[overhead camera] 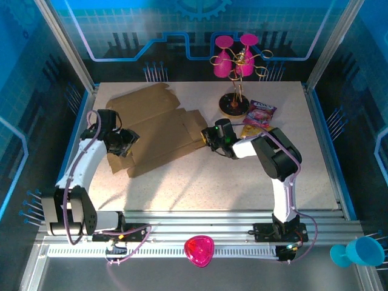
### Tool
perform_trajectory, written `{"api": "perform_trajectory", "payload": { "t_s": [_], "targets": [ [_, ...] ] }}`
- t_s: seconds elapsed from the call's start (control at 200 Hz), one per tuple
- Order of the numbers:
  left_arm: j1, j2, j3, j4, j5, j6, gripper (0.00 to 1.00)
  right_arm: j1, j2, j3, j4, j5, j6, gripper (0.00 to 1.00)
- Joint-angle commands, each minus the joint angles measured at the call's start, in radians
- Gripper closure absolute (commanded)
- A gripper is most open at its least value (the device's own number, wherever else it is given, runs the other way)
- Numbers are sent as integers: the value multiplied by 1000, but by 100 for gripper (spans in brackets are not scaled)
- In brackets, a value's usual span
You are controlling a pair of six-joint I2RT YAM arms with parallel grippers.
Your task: Fold the paper box
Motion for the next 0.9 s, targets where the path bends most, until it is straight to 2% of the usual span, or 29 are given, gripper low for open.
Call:
{"api": "perform_trajectory", "payload": {
  "t_s": [0.0,0.11,0.255,0.4,0.48,0.7,0.78,0.896],
  "targets": [
    [-48,-71,23,-52,14,-55,50,-6,21,2,82,55,72,94],
    [-106,-150,-7,-71,13,-151,47,14,-37,1,67,109,160,100],
    [-234,-282,-108,-60,-27,-399,37,39,-142,76,-129,116,269,100],
    [-364,-400,-272,98,-85,-696,30,60,-234,105,-308,142,371,100],
    [-431,-436,-342,214,-162,-795,28,65,-270,101,-354,148,413,100],
    [-467,-458,-370,319,-364,-863,20,65,-335,86,-401,140,443,100],
    [-468,-457,-385,385,-391,-867,20,65,-350,74,-396,137,457,100],
    [-468,-450,-398,387,-391,-888,21,65,-368,61,-386,136,475,100]
  ]
}}
